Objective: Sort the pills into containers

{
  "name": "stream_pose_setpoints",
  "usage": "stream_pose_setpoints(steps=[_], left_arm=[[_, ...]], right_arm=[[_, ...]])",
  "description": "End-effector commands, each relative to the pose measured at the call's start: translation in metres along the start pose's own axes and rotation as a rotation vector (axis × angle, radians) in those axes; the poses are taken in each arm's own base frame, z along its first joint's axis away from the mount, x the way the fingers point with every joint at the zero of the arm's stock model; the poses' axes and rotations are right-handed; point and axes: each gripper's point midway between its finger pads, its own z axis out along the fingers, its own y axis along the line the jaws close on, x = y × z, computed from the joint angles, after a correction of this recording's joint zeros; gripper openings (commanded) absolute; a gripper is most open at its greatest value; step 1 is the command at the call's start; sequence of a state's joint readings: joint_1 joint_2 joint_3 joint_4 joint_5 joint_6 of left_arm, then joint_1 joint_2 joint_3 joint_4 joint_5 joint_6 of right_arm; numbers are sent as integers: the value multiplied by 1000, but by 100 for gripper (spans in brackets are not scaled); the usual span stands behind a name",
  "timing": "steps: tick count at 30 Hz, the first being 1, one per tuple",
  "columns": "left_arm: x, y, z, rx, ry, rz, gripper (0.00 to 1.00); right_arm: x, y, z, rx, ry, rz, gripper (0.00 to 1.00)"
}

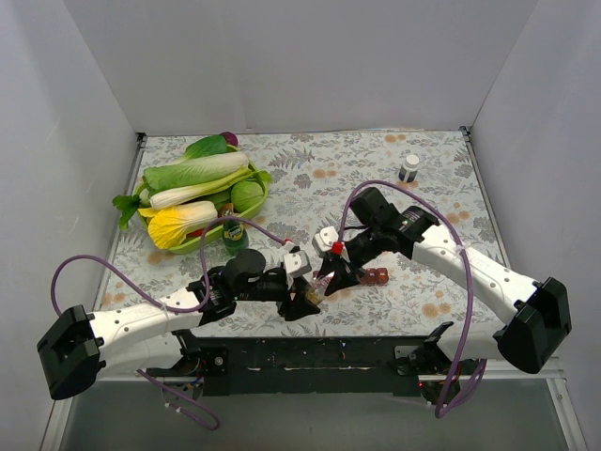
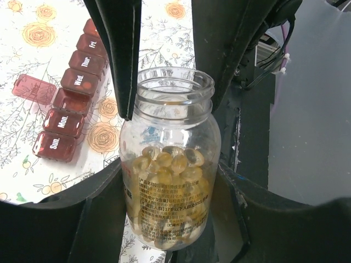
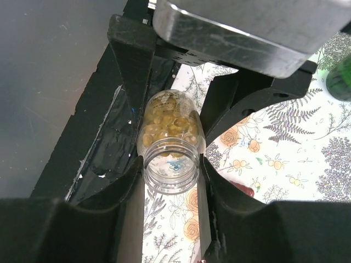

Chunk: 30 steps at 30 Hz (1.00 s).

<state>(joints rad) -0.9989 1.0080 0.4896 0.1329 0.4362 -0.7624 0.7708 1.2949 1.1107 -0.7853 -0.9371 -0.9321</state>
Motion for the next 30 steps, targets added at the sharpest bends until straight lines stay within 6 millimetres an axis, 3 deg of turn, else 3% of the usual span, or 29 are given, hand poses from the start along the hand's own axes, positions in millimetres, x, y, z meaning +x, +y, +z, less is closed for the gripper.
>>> stream_pose_setpoints(steps=[1,4,5,8,12,24,27,30], left_arm=[[-31,2,-1,-26,-83,38,0],[-39,5,-5,-56,-117,33,15],[-37,6,-6,-64,-122,27,33],[-43,4,-12,-69,-172,31,59],[-45,-2,-18,-51,-216,32,74],[-42,-5,-11,-17,-185,40,80],[-40,-4,-9,-17,-167,39,75],[-42,-4,-9,-16,-169,37,62]], right_arm=[[-13,4,2,-12,-49,-3,14],[-10,4,2,4,-60,-3,11],[-11,5,1,5,-70,9,11],[-16,4,-4,18,-121,27,9],[-24,3,-13,29,-187,45,8],[-31,6,-16,0,-258,73,7],[-29,5,-16,7,-255,77,7],[-25,4,-15,16,-247,78,7]])
